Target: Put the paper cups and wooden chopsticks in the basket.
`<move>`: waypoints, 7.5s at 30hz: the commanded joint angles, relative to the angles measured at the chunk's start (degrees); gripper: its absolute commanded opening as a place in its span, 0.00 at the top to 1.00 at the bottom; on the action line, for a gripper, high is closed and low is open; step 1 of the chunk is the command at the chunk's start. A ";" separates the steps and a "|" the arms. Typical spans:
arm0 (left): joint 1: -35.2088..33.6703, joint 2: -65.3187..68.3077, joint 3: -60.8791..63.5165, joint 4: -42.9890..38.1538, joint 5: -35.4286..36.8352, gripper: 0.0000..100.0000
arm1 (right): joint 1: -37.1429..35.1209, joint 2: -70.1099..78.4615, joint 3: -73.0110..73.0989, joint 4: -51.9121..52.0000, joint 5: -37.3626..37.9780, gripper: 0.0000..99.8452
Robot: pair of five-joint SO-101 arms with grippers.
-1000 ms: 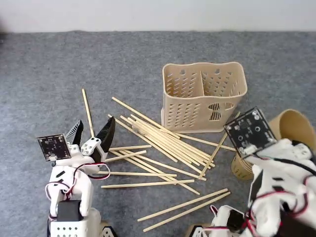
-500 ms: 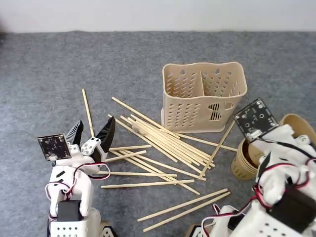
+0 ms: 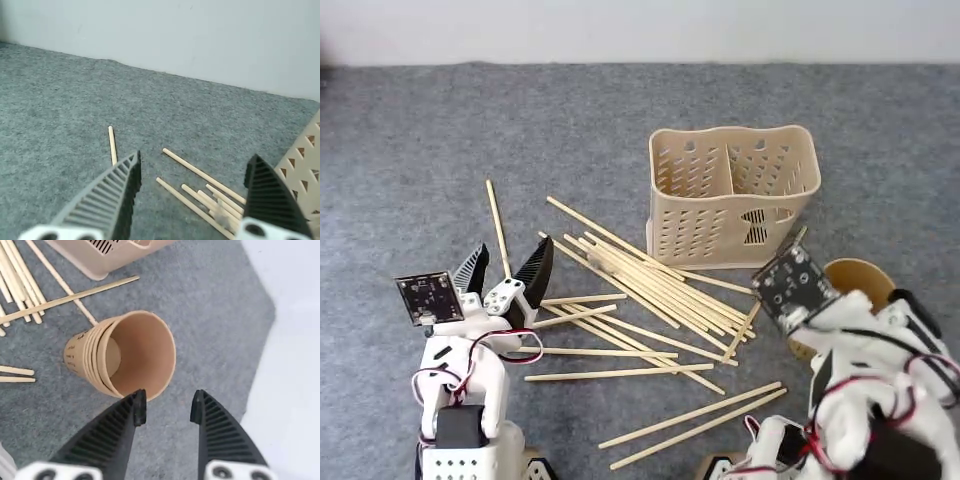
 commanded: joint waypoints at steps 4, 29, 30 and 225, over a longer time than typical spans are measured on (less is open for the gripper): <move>0.00 -0.97 -0.48 -1.32 -0.53 0.68 | -0.40 -0.31 4.04 -3.47 -8.35 0.98; 0.00 -0.97 -0.40 -1.32 -0.53 0.68 | 1.45 -7.25 25.41 -15.96 -22.95 0.99; 0.00 -0.97 -0.40 -1.32 -0.53 0.68 | 1.45 -8.75 24.88 -15.78 -23.82 0.99; -22.42 -0.97 -4.26 5.89 -3.25 0.68 | -55.69 44.53 7.38 -26.24 -47.65 0.91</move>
